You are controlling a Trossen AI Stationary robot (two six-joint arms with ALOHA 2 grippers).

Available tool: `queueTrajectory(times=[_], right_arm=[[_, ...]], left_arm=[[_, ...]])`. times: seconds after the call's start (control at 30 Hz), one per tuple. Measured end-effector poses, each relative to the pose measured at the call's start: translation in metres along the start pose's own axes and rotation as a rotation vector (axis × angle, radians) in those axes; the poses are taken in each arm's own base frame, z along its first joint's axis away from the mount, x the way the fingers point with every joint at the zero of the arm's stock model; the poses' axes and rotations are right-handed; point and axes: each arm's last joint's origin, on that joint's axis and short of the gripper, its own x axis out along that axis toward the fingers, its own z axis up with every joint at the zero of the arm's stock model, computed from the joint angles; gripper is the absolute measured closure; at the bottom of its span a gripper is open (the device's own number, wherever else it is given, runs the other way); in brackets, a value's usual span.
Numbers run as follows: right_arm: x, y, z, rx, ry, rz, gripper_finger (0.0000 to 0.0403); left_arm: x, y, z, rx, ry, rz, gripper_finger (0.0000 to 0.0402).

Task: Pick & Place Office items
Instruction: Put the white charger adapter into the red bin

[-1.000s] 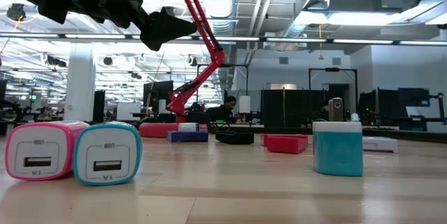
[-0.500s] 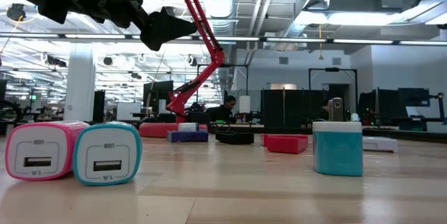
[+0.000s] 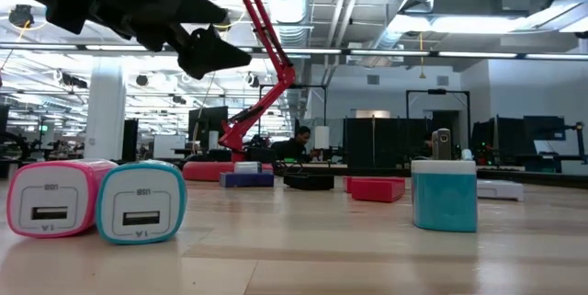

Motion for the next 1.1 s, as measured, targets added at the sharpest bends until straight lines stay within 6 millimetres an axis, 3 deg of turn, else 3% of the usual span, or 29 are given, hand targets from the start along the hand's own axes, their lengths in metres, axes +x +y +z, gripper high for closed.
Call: queueTrajectory(times=[0.07, 0.2, 0.37, 0.57, 0.67, 0.9, 1.1], right_arm=[[0.004, 0.003, 0.013, -0.023, -0.084, 0.016, 0.0177], [0.017, 0.006, 0.041, -0.093, -0.074, -0.051, 0.0177], [0.031, 0.004, 0.078, -0.219, -0.056, -0.122, 0.0179], [0.031, -0.008, 0.114, -0.260, -0.092, -0.083, 0.0185], [0.042, -0.019, 0.122, -0.261, -0.124, -0.012, 0.0190], [0.087, -0.051, 0.134, -0.219, -0.279, 0.143, 0.0204], [0.108, -0.068, 0.149, -0.217, -0.287, 0.238, 0.0214]], left_arm=[[0.000, 0.001, 0.000, 0.006, 0.001, 0.027, 0.0053], [0.000, 0.007, -0.001, 0.021, 0.001, 0.147, 0.0053], [-0.002, 0.027, -0.004, 0.006, 0.030, 0.361, 0.0053], [-0.005, 0.053, -0.006, -0.069, 0.060, 0.487, 0.0053], [-0.002, 0.060, -0.012, -0.081, 0.092, 0.515, 0.0053], [0.012, 0.074, -0.031, -0.068, 0.179, 0.557, 0.0059], [0.028, 0.088, -0.039, -0.055, 0.226, 0.593, 0.0082]])
